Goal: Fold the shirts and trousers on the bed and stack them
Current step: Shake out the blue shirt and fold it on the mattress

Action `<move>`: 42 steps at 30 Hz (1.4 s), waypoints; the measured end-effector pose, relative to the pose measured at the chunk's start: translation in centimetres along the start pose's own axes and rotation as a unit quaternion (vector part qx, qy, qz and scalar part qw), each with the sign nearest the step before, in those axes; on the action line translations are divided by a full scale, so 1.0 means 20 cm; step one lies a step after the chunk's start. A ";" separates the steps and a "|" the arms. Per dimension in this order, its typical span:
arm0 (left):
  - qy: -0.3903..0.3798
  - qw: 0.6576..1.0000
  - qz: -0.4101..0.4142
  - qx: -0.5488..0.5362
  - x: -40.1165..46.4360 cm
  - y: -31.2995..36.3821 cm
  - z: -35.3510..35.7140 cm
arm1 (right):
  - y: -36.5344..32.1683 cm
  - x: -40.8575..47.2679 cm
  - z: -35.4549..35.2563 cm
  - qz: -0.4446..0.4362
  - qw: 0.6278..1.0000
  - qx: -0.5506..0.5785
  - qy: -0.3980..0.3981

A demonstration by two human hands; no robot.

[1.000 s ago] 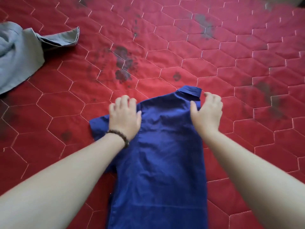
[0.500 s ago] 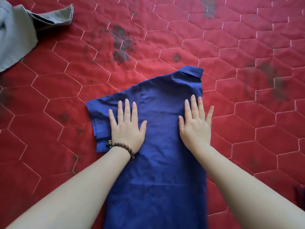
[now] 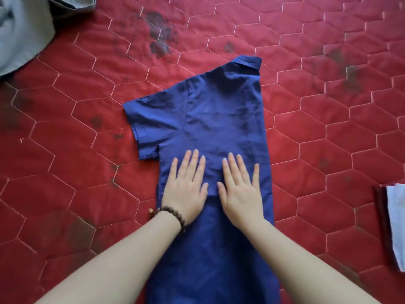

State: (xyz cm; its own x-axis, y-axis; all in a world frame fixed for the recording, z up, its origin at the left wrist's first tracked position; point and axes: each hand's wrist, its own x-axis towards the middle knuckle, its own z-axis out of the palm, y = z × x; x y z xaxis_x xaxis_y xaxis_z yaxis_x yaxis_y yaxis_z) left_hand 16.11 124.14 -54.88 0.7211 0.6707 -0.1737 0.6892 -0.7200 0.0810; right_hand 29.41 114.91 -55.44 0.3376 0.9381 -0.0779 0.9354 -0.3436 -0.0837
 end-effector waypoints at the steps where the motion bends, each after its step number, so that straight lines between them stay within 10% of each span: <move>1: -0.006 0.999 0.033 -0.005 -0.06 0.06 0.01 | -0.07 -0.07 0.02 -0.020 1.000 0.002 -0.009; 8: -0.022 0.998 -0.067 -0.003 -0.38 -0.09 0.09 | 0.10 -0.46 0.03 0.169 0.985 -0.030 -0.007; 13: -0.022 0.999 0.026 -0.037 -0.57 0.22 0.11 | -0.26 -0.57 0.07 0.051 0.999 0.004 -0.013; 20: -0.007 0.993 -0.121 0.009 -0.84 0.04 0.17 | 0.01 -0.93 0.07 0.167 0.986 0.001 0.002; 25: -0.030 0.999 -0.005 -0.030 -1.04 0.39 0.20 | -0.31 -1.10 0.08 0.021 0.999 0.016 -0.022; 42: -0.058 0.995 -0.077 -0.040 -1.44 0.27 0.29 | -0.10 -1.57 0.12 0.091 0.992 0.003 -0.088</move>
State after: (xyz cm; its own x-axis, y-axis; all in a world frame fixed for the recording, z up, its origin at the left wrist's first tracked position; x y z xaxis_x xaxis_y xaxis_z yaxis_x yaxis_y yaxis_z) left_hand -1.27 99.99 -55.07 0.5965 0.7441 -0.3010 0.7978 -0.5907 0.1209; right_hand 16.72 86.06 -55.28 0.4765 0.8383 -0.2650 0.8597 -0.5074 -0.0589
